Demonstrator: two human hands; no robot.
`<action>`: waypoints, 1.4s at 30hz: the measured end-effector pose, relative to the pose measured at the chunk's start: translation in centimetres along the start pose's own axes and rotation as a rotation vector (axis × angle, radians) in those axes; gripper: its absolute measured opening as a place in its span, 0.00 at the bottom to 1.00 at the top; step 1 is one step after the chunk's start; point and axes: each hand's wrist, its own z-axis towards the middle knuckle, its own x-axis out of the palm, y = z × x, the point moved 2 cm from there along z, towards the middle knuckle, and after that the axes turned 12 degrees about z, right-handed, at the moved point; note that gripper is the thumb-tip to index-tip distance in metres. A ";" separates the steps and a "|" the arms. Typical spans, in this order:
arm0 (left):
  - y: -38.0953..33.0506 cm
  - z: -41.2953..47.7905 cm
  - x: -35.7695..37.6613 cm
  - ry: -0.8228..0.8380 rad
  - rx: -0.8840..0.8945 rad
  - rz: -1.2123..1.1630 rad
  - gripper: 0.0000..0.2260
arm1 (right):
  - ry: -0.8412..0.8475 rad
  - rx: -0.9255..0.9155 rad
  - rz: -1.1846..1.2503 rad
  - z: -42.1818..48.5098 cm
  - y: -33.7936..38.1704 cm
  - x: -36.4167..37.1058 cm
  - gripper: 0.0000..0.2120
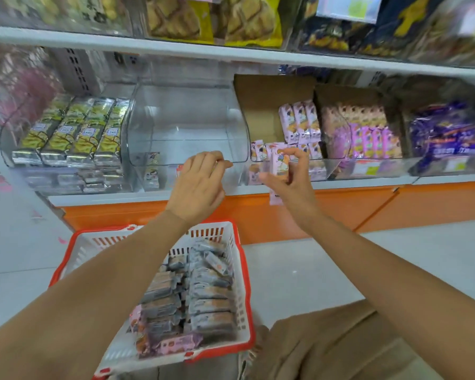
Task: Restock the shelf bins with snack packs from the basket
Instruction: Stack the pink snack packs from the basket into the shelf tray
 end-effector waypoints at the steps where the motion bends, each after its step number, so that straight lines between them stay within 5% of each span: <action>1: -0.3 0.9 0.1 0.022 0.010 0.002 0.21 | -0.016 -0.023 -0.034 1.0 0.6 -0.7 0.26; 9: -0.8 6.0 3.0 0.214 0.071 0.017 0.27 | -0.178 0.022 -0.242 11.9 0.8 -4.7 0.28; 14: -0.2 6.2 5.7 0.184 0.096 0.031 0.29 | -0.208 0.143 -0.383 16.6 -1.5 -4.7 0.23; 26: 0.0 5.9 6.7 0.100 0.135 0.072 0.29 | -0.323 0.007 -0.703 20.2 -4.5 -4.6 0.23; 34: -0.1 5.8 6.6 0.083 0.131 0.071 0.29 | -0.263 -0.114 -0.807 20.0 -5.4 -4.1 0.12; 42: -0.2 5.8 6.6 0.100 0.124 0.068 0.29 | -0.147 -0.105 -0.918 18.6 -4.4 -4.0 0.23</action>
